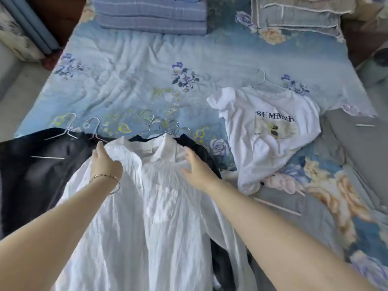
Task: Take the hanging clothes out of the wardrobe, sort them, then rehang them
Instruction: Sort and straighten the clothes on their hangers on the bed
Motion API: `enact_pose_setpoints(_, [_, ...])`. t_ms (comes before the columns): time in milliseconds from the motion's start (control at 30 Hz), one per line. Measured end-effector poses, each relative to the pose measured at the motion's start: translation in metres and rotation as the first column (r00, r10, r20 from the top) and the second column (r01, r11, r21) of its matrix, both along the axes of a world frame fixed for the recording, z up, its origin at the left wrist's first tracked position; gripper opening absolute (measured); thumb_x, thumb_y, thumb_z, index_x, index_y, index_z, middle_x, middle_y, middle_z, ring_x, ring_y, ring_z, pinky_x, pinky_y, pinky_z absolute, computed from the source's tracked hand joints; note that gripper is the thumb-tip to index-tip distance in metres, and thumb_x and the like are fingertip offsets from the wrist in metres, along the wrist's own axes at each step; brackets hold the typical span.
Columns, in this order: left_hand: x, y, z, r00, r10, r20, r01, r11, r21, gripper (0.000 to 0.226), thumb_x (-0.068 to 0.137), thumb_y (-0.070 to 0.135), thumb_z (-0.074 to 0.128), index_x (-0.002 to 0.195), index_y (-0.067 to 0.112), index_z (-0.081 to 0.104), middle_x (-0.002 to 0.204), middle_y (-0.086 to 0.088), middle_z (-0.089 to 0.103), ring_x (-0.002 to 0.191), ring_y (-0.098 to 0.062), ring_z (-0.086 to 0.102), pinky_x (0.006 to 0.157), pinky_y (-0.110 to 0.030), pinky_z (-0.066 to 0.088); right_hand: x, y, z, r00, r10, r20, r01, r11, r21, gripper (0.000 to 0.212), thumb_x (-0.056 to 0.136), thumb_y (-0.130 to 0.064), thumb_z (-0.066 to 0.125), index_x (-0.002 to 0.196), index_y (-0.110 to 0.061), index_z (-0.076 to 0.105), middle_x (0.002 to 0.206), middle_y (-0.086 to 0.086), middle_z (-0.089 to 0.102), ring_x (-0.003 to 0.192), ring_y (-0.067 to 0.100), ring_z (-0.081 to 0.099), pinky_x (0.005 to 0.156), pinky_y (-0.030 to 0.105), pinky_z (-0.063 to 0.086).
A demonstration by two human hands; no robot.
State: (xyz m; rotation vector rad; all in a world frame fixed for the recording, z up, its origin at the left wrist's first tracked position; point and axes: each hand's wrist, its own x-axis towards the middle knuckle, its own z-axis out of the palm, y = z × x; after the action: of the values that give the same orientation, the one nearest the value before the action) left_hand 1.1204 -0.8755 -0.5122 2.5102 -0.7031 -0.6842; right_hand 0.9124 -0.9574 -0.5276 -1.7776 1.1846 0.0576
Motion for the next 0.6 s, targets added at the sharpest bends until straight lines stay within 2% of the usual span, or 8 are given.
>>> enact_pose_setpoints(67, [-0.045, -0.002, -0.016, 0.988, -0.153, -0.018, 0.154, 0.988, 0.034, 0.067, 0.085, -0.005, 0.049, 0.146, 0.003, 0.022, 0.149, -0.018, 0.025, 0.136, -0.032, 0.03, 0.109, -0.038, 0.025, -0.044, 0.017, -0.017, 0.998, -0.048, -0.035, 0.049, 0.999, 0.019, 0.055, 0.096, -0.011, 0.044, 0.147, -0.015, 0.026, 0.148, 0.006, 0.038, 0.136, 0.02, 0.038, 0.111, 0.031, 0.031])
enact_pose_setpoints(133, [-0.097, -0.006, -0.027, 0.947, -0.32, -0.036, 0.32, 0.947, 0.0, 0.06, 0.085, -0.004, 0.05, 0.141, 0.005, 0.032, 0.146, -0.015, 0.029, 0.133, -0.032, 0.032, 0.107, -0.039, 0.029, -0.099, 0.032, -0.031, 0.985, -0.149, -0.084, 0.151, 0.988, 0.017, 0.044, 0.097, -0.009, 0.04, 0.141, -0.014, 0.039, 0.143, 0.001, 0.044, 0.133, 0.016, 0.041, 0.109, 0.028, 0.034])
enact_pose_setpoints(267, [-0.193, -0.022, -0.04, 0.833, -0.535, -0.143, 0.536, 0.843, -0.03, 0.035, 0.09, 0.002, 0.046, 0.124, 0.009, 0.054, 0.132, -0.008, 0.045, 0.12, -0.025, 0.047, 0.101, -0.033, 0.04, -0.223, 0.034, -0.048, 0.88, -0.376, -0.289, 0.377, 0.925, -0.055, 0.034, 0.094, 0.0, 0.04, 0.123, -0.007, 0.057, 0.129, 0.008, 0.057, 0.121, 0.022, 0.053, 0.102, 0.029, 0.039])
enact_pose_setpoints(333, [-0.231, -0.031, -0.045, 0.787, -0.584, -0.2, 0.597, 0.802, 0.006, 0.028, 0.092, 0.005, 0.042, 0.112, 0.009, 0.061, 0.122, -0.007, 0.054, 0.106, -0.025, 0.055, 0.092, -0.032, 0.045, -0.283, 0.03, -0.05, 0.826, -0.403, -0.394, 0.406, 0.91, -0.079, 0.033, 0.092, 0.002, 0.042, 0.118, -0.005, 0.06, 0.126, 0.011, 0.059, 0.118, 0.025, 0.055, 0.099, 0.029, 0.04])
enact_pose_setpoints(433, [-0.278, -0.041, -0.052, 0.761, -0.614, -0.21, 0.638, 0.767, 0.07, 0.023, 0.094, 0.01, 0.041, 0.104, 0.01, 0.061, 0.106, -0.007, 0.06, 0.097, -0.028, 0.057, 0.083, -0.031, 0.045, -0.353, 0.018, -0.052, 0.759, -0.396, -0.516, 0.388, 0.912, -0.129, 0.033, 0.09, 0.001, 0.044, 0.118, -0.006, 0.061, 0.124, 0.012, 0.061, 0.116, 0.026, 0.056, 0.095, 0.025, 0.039])
enact_pose_setpoints(500, [-0.302, -0.045, -0.06, 0.776, -0.593, -0.214, 0.62, 0.781, 0.083, 0.022, 0.094, 0.012, 0.041, 0.101, 0.012, 0.061, 0.097, -0.006, 0.062, 0.09, -0.027, 0.057, 0.078, -0.031, 0.046, -0.382, 0.002, -0.059, 0.751, -0.381, -0.54, 0.351, 0.922, -0.163, 0.033, 0.092, -0.001, 0.044, 0.119, -0.006, 0.061, 0.125, 0.012, 0.061, 0.118, 0.026, 0.054, 0.097, 0.026, 0.038])
enact_pose_setpoints(600, [-0.331, -0.049, -0.076, 0.814, -0.54, -0.214, 0.568, 0.818, 0.096, 0.022, 0.093, 0.013, 0.042, 0.101, 0.017, 0.062, 0.098, -0.004, 0.064, 0.091, -0.026, 0.059, 0.081, -0.032, 0.048, -0.398, -0.029, -0.079, 0.778, -0.296, -0.555, 0.244, 0.955, -0.167, 0.033, 0.094, -0.007, 0.043, 0.123, -0.007, 0.058, 0.129, 0.01, 0.058, 0.121, 0.025, 0.052, 0.1, 0.027, 0.038])
